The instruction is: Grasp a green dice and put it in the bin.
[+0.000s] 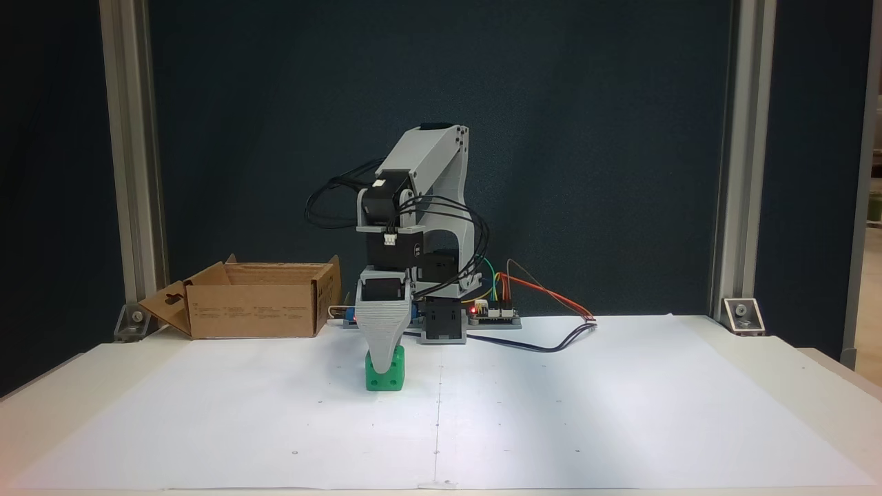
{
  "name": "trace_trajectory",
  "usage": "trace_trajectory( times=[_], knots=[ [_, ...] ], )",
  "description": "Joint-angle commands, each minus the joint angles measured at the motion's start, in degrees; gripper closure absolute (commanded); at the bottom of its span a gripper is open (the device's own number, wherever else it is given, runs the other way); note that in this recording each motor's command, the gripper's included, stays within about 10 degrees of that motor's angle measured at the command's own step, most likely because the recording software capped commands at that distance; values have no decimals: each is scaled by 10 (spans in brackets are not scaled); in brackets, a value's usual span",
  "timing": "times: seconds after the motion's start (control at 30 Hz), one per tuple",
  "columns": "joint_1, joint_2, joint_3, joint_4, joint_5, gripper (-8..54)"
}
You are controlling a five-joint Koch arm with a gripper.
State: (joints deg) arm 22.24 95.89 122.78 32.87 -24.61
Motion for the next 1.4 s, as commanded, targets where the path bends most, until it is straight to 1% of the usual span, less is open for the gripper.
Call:
trace_trajectory(
  times=[0.0,0.4,0.6,0.67,1.07,1.23,1.3,1.37],
  knots=[
    [-1,0,-10,-18,-25,16],
    [0,-35,-10,-54,-19,26],
    [-1,-44,-10,-56,-19,46],
    [-2,-44,-10,-59,-18,67],
    [1,-54,-10,-75,-15,69],
    [2,-54,-9,-75,-14,175],
    [2,-54,-4,-75,-14,236],
    [3,-54,-3,-75,-14,316]
  ],
)
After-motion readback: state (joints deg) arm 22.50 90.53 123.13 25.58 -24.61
